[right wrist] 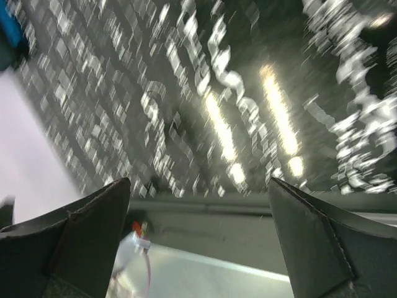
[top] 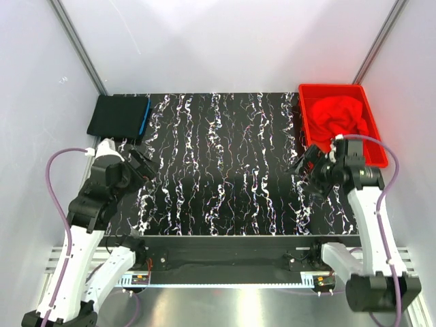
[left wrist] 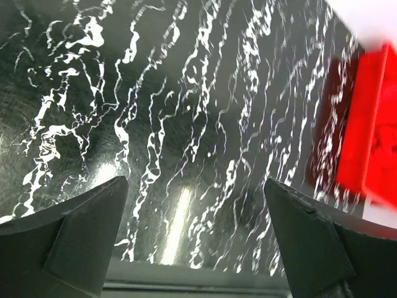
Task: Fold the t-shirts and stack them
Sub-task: Grab the tshirt from the pile
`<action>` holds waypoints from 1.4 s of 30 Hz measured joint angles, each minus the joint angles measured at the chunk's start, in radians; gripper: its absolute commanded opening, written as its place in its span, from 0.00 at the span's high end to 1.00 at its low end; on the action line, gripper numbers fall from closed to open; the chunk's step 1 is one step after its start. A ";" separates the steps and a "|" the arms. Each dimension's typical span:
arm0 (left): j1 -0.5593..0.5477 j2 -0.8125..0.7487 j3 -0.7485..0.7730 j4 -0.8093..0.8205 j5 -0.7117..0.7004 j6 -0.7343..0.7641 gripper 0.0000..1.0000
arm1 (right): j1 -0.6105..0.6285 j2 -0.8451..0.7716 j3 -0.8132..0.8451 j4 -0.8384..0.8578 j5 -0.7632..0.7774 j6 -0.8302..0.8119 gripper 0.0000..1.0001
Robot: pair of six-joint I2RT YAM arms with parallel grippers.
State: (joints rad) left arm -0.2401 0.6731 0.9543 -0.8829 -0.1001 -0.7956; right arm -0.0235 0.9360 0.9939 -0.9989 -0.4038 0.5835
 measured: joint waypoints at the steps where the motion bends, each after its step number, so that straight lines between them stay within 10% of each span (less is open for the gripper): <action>1: 0.000 -0.003 0.002 -0.005 0.012 0.017 0.01 | -0.001 0.037 0.031 -0.006 0.038 -0.001 0.02; 13: 0.000 0.155 0.076 -0.035 0.133 0.275 0.11 | -0.072 0.729 0.640 0.101 0.504 -0.052 0.21; 21: 0.000 0.266 0.132 -0.011 0.153 0.401 0.17 | -0.259 1.245 1.013 0.194 0.435 -0.037 0.22; 27: 0.000 0.299 0.158 -0.010 0.154 0.464 0.16 | -0.262 1.378 1.027 0.320 0.298 0.010 0.35; 32: 0.000 0.336 0.185 -0.007 0.159 0.492 0.17 | -0.248 1.461 1.141 0.332 0.264 0.034 1.00; 42: 0.001 0.337 0.209 -0.010 0.186 0.500 0.18 | -0.247 1.413 1.456 0.224 0.283 0.041 1.00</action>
State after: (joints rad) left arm -0.2394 1.0100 1.1629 -0.8928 0.0860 -0.2958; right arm -0.2703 2.3486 2.4500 -0.7750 -0.1211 0.6247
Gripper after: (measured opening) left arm 0.822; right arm 0.011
